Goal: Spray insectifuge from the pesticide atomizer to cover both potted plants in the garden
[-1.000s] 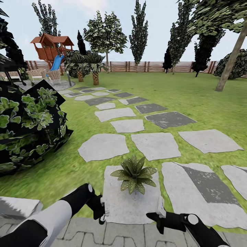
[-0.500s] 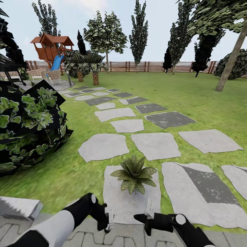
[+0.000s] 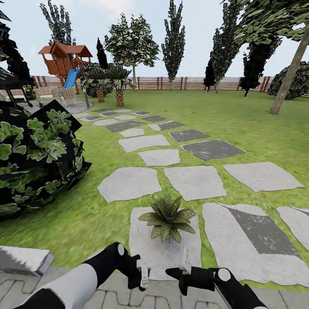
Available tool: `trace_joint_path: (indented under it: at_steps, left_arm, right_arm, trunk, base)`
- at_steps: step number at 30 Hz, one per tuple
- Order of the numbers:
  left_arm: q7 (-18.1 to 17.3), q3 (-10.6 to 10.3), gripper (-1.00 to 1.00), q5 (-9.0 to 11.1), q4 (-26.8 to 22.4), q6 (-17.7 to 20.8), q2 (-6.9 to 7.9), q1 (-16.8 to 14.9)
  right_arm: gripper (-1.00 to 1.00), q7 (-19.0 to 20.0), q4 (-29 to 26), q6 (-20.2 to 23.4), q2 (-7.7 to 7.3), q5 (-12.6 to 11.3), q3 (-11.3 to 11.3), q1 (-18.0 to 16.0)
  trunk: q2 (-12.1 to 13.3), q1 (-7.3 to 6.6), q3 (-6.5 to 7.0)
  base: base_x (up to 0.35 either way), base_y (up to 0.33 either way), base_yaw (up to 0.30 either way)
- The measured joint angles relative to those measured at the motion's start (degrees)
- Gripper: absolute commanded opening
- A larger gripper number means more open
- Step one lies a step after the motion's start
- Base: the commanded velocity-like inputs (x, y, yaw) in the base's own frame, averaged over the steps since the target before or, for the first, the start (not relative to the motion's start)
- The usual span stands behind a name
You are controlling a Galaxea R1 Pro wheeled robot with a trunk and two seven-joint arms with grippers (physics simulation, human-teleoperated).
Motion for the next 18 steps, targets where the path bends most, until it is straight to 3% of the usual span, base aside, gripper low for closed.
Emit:
trace_joint_path:
  at_steps: [5,10,18]
  left_arm:
    - [-1.0,0.0,-1.0,0.0,0.0,-0.3,-0.42,0.3]
    - [-1.3,0.0,-1.0,0.0,0.0,-0.2,-2.1,0.7]
    - [-0.8,0.0,-1.0,0.0,0.0,0.0,-3.33,0.7]
  right_arm:
    - [-1.0,0.0,0.1,0.0,-0.02,0.1,0.0,0.0]
    - [-1.0,-0.1,0.1,0.0,-0.02,0.1,0.0,0.0]
    - [-1.0,-0.1,0.1,0.0,0.06,0.1,0.1,0.0]
  trunk:
    - [0.0,0.0,0.0]
    - [0.0,0.0,0.0]
    - [0.0,0.0,0.0]
  base:
    - [0.0,0.0,0.0]
    - [0.0,0.0,0.0]
    - [0.0,0.0,0.0]
